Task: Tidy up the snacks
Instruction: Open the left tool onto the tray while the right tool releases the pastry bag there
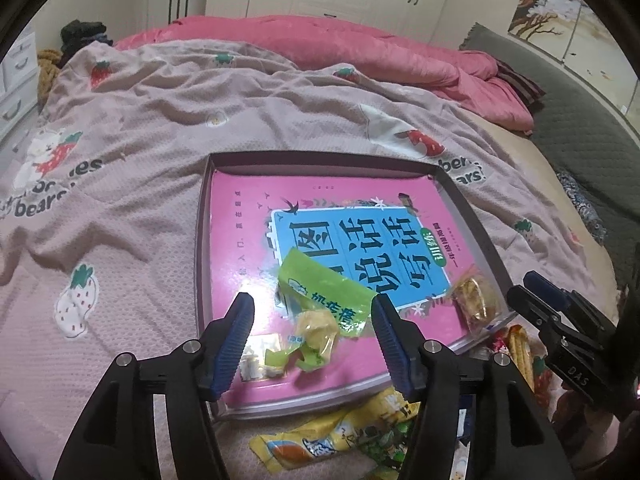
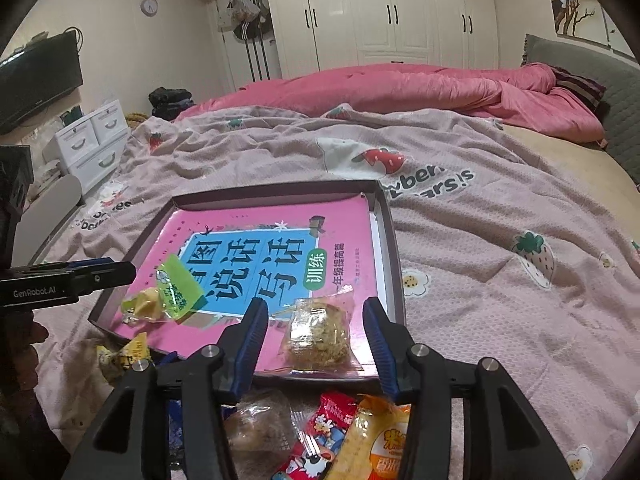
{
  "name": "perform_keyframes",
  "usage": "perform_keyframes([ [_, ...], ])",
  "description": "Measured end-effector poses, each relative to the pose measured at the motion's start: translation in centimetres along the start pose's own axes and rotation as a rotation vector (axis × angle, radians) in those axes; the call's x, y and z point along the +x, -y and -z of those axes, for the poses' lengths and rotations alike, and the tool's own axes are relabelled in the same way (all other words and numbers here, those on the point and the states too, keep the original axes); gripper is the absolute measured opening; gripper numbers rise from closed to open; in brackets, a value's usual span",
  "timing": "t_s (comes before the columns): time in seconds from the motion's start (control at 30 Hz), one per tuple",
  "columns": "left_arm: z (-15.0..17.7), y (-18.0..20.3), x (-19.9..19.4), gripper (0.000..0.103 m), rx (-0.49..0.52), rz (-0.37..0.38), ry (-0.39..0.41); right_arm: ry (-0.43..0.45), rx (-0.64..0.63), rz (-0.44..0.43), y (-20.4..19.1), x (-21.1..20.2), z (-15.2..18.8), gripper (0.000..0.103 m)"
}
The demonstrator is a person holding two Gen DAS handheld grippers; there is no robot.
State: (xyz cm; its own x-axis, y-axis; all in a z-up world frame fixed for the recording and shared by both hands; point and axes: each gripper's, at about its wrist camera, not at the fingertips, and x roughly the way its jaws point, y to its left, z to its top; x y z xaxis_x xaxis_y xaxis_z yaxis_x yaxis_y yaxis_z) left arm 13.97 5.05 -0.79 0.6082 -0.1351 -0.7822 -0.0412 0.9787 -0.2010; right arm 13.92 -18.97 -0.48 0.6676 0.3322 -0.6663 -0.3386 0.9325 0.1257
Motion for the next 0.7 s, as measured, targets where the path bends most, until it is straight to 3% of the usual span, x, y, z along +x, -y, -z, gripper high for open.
perform_keyframes([
  [0.7,0.9,0.4,-4.3,0.070,0.029,-0.012,0.040,0.036,0.018,0.013,0.0,-3.9,1.0,0.056],
])
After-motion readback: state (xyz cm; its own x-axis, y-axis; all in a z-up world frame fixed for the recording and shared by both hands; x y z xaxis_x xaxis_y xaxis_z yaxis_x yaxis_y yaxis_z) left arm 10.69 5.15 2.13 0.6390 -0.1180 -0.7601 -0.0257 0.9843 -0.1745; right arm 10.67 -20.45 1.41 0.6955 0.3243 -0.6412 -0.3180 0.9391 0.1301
